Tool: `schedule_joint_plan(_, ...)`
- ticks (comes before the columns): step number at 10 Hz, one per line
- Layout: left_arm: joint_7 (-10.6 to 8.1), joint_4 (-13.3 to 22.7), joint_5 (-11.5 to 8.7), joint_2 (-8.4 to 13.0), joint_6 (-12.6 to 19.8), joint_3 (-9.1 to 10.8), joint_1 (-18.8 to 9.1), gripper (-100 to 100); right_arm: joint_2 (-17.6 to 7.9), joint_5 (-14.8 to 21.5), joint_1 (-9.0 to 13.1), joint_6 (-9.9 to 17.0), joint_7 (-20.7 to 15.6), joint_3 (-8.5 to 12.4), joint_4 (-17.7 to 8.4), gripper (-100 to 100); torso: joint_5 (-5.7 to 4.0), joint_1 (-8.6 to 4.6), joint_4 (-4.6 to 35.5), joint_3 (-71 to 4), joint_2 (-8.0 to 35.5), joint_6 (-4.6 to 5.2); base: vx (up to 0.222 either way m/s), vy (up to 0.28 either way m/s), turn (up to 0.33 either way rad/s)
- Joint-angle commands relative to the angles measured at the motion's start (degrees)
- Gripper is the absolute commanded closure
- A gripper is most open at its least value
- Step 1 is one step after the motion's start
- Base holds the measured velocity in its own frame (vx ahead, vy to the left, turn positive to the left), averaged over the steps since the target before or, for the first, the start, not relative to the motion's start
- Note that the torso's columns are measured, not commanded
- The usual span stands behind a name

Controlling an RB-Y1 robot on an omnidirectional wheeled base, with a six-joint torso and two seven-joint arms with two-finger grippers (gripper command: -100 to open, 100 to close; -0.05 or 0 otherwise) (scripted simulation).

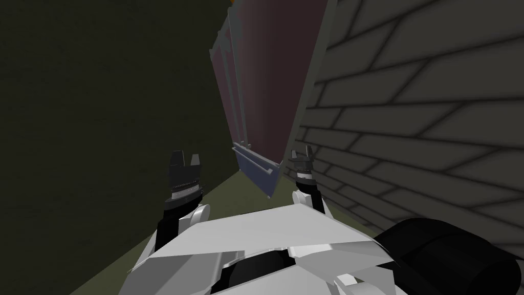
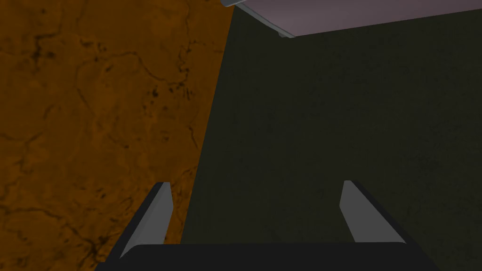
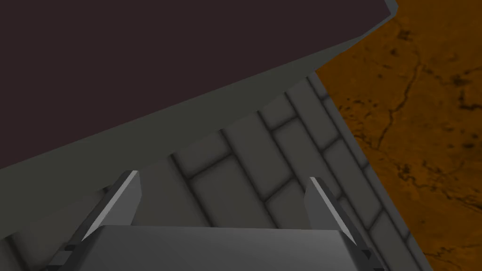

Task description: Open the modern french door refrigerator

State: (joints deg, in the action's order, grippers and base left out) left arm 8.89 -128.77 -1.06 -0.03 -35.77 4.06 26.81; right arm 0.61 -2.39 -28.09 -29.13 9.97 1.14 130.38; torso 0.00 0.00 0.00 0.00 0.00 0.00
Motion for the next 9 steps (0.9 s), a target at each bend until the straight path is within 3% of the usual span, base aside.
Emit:
schedule_joint_plan(1, 0.00, 0.00, 0.00, 0.00, 0.00, 0.00, 0.00, 0, 0.00, 0.00, 0.00, 0.00, 0.00, 0.00, 0.00, 0, 0.00, 0.00, 2.35, -4.67, 2.32, 0.00, 0.000, 0.000, 0.000)
schedule_joint_plan(9, 0.00, -0.02, 0.00, 0.00, -0.01, 0.00, 0.00, 0, 0.00, 0.00, 0.00, -0.01, 0.00, 0.00, 0.02, 0, 0.00, 0.00, 35.37, -70.73, 35.39, 0.00, 0.000, 0.000, 0.000)
